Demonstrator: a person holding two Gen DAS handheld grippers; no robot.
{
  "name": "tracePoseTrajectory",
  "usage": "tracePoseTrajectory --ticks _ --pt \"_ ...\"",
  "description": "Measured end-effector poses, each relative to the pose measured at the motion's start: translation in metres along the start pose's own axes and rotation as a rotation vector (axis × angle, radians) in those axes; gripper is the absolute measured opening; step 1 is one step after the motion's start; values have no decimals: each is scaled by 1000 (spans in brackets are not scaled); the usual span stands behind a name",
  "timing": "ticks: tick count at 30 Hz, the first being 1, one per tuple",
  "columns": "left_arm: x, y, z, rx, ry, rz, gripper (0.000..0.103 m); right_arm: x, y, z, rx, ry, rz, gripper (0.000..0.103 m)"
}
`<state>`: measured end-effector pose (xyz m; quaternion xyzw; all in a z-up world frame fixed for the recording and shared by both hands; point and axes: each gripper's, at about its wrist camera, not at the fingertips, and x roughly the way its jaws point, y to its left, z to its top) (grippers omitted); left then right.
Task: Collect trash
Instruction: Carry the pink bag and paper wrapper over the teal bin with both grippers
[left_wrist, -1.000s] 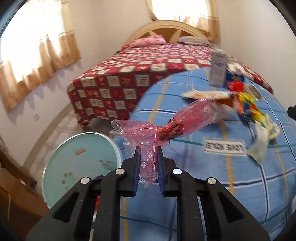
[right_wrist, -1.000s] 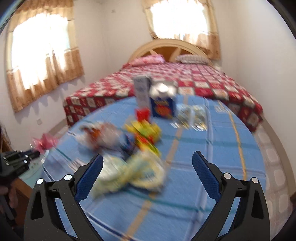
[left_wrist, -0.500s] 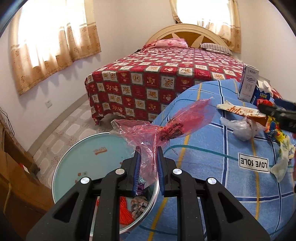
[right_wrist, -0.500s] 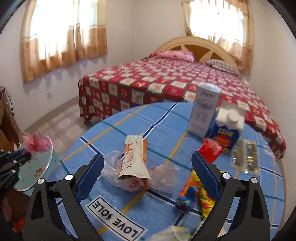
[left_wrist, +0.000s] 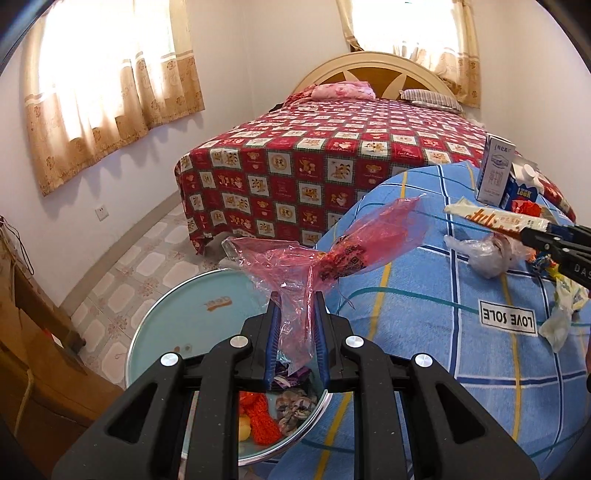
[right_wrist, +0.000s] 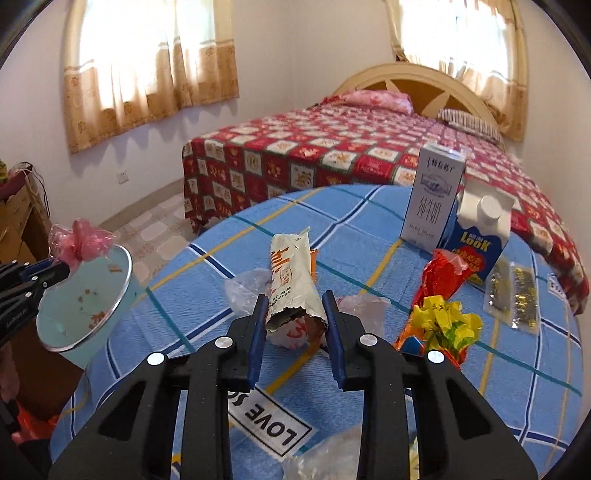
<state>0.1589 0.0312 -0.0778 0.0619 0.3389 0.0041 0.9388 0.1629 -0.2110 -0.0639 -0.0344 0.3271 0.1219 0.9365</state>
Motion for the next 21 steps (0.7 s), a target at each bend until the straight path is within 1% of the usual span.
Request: tracePoseTrajectory --ticks 6,10,15,21 --pt "-11 8 -5 9 -7 23 17 -21 12 -3 -12 -72 11 30" --pt "-15 17 -9 8 -2 43 18 -32 27 -2 -38 -112 41 30" --pt "-18 30 -18 7 11 71 18 -38 52 -5 -87 -147 72 30" --pt "-19 50 -29 -1 34 121 18 -33 79 -3 -124 -162 122 30"
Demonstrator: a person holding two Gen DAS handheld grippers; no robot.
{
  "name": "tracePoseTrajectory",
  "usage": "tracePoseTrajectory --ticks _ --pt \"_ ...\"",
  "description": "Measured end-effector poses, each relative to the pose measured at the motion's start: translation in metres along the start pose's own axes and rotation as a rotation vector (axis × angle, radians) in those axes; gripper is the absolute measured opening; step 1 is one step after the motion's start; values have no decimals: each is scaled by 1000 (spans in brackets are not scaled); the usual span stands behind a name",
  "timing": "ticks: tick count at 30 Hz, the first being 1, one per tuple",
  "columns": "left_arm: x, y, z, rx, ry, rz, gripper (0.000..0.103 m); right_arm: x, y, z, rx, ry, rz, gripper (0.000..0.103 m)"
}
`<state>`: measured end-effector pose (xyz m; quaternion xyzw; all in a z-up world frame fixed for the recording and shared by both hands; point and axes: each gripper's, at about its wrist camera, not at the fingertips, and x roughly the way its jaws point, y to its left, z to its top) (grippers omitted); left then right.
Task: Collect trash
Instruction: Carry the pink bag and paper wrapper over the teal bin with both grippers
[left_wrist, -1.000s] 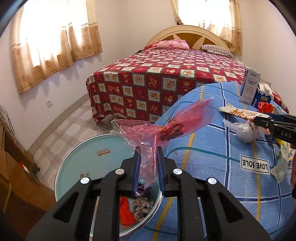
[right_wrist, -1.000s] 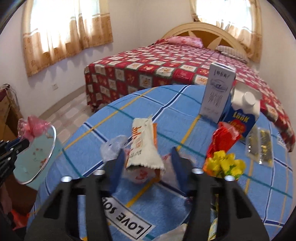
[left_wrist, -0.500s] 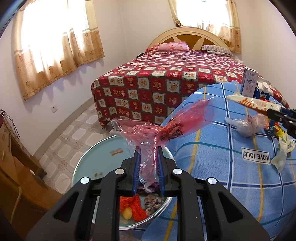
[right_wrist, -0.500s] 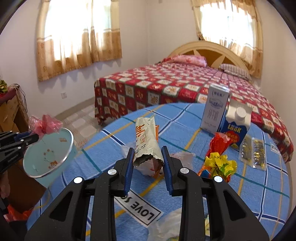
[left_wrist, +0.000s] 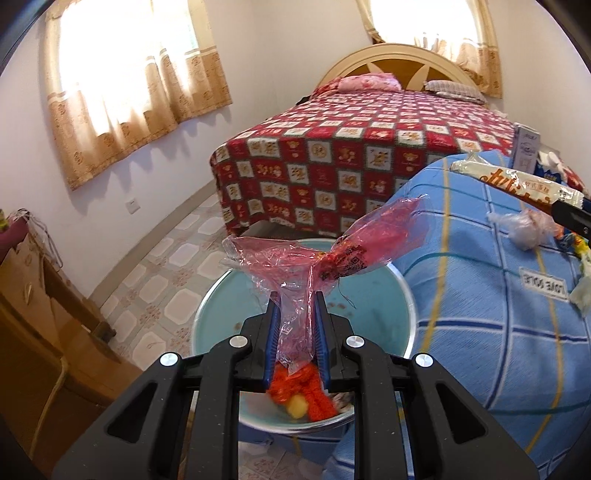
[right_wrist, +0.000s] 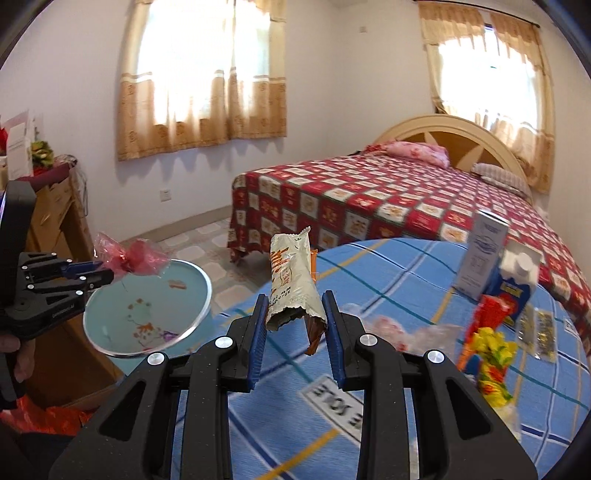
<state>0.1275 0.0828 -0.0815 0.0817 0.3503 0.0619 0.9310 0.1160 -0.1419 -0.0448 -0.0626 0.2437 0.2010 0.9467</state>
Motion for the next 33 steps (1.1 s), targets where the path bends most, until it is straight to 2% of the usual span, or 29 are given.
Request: tracePoseTrajectory --ticks 10,33 --pt "0 34 -14 -20 31 58 18 15 40 5 -62 -4 67 30" --pt "-1 86 -27 -79 57 145 19 36 94 15 -158 -2 170 30"
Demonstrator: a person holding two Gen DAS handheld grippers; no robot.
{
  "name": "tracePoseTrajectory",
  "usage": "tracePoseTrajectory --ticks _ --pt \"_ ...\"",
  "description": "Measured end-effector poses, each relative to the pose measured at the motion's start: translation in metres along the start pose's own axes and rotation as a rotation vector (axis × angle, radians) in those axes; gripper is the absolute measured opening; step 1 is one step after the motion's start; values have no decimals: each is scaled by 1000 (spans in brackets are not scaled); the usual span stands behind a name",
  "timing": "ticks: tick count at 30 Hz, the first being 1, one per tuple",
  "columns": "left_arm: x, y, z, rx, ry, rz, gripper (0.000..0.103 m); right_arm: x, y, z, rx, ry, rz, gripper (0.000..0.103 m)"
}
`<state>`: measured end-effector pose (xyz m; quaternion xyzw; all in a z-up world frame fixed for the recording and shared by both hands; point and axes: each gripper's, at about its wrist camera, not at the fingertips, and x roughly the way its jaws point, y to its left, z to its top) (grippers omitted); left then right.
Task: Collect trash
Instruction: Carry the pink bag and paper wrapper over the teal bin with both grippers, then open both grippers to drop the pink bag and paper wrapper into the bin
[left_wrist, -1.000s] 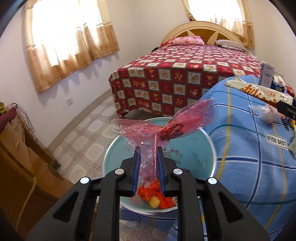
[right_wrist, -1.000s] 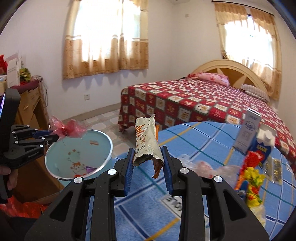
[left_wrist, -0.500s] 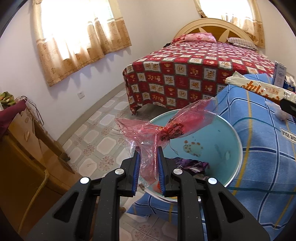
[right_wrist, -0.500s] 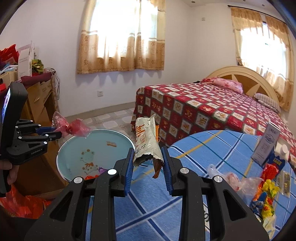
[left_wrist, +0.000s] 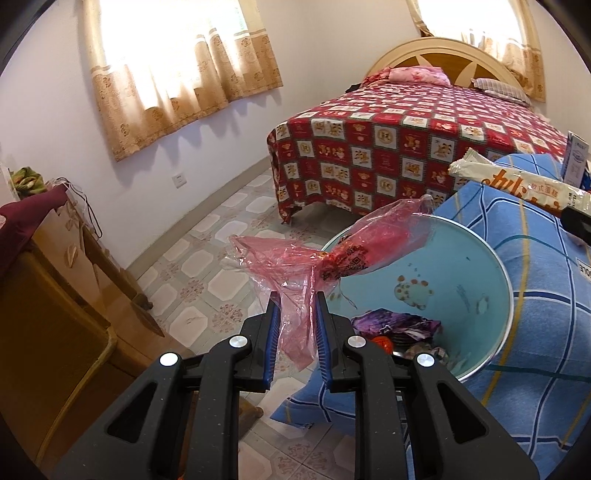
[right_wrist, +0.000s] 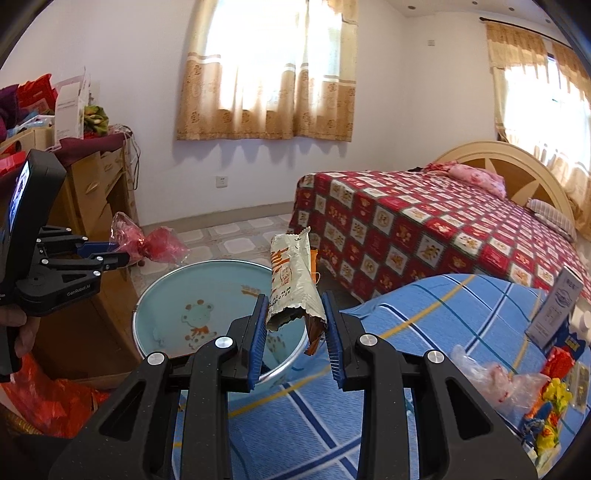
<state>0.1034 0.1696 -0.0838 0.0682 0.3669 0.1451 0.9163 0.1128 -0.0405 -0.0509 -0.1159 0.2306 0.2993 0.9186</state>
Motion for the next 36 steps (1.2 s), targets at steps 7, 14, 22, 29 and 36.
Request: tracePoseTrajectory --ticks 7,14,22,29,36 --pt "3 5 -1 -10 7 5 19 5 11 2 -21 3 18 30" --pt "4 4 -1 -9 10 5 20 6 15 2 -27 5 28 30" --pt "5 3 -1 -10 12 2 20 6 15 2 -26 5 28 30" --pt "6 2 -1 -10 14 2 20 5 16 2 -27 5 30 30" --pt "7 -1 -2 -5 14 -1 20 6 17 1 -29 7 30 30"
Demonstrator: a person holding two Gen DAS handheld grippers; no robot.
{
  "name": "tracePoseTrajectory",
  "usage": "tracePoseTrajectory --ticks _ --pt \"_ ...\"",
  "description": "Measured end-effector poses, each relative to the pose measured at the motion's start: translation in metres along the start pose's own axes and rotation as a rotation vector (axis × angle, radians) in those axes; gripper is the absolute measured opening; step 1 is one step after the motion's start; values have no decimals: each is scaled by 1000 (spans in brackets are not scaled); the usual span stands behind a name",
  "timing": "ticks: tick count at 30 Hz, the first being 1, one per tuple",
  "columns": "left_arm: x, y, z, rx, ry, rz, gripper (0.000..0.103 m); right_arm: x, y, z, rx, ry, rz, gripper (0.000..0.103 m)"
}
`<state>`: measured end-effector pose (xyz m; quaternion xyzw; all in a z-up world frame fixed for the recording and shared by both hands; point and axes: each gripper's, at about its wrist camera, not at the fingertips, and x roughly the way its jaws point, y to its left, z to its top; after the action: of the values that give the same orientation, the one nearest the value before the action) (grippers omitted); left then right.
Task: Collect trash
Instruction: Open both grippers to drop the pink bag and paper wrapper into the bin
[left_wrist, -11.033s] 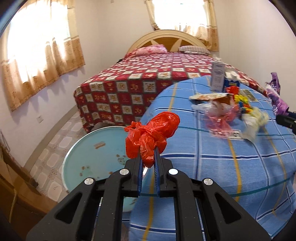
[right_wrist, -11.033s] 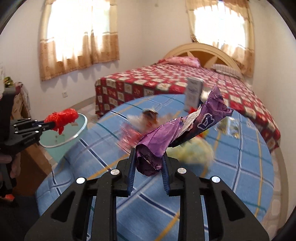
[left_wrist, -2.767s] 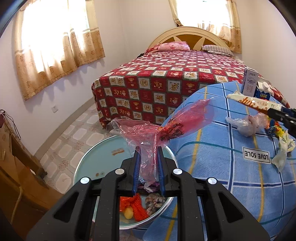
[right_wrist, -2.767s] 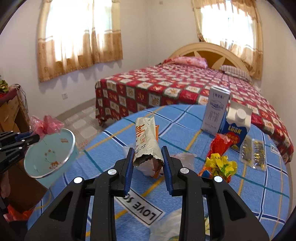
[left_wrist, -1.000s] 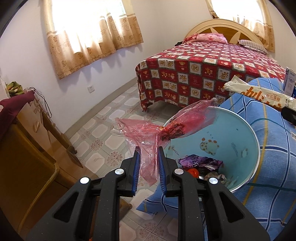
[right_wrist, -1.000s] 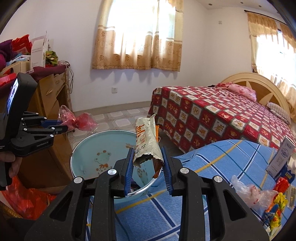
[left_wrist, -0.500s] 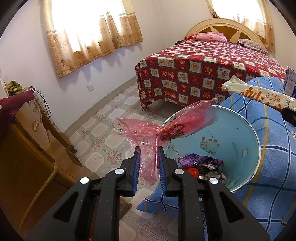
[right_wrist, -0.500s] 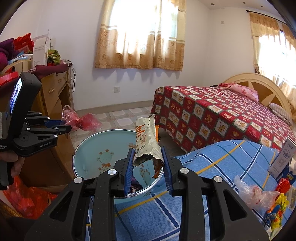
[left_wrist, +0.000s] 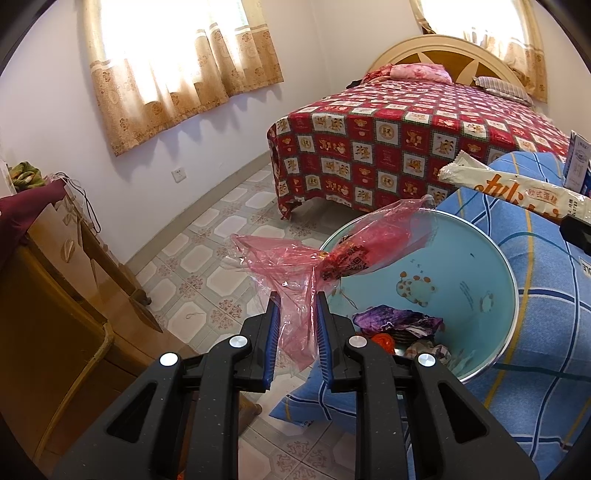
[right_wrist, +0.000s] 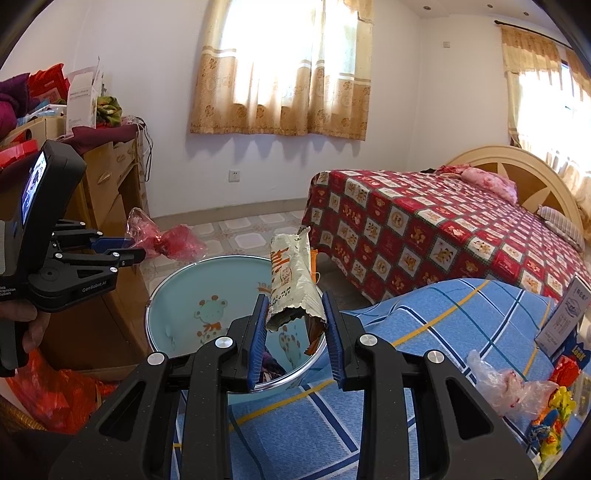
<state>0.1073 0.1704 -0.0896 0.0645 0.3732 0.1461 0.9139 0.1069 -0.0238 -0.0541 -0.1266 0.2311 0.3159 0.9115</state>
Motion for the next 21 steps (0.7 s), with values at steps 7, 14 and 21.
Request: tracePoseTrajectory --ticks 7,14,21 --pt "1 -7 0 7 0 -8 20 0 1 -3 -3 6 5 30" --pt "-1 -9 0 2 -16 -27 30 2 2 -8 0 14 9 31" --pt "-4 -20 -3 25 -37 -57 59 9 -1 -10 25 34 11 54"
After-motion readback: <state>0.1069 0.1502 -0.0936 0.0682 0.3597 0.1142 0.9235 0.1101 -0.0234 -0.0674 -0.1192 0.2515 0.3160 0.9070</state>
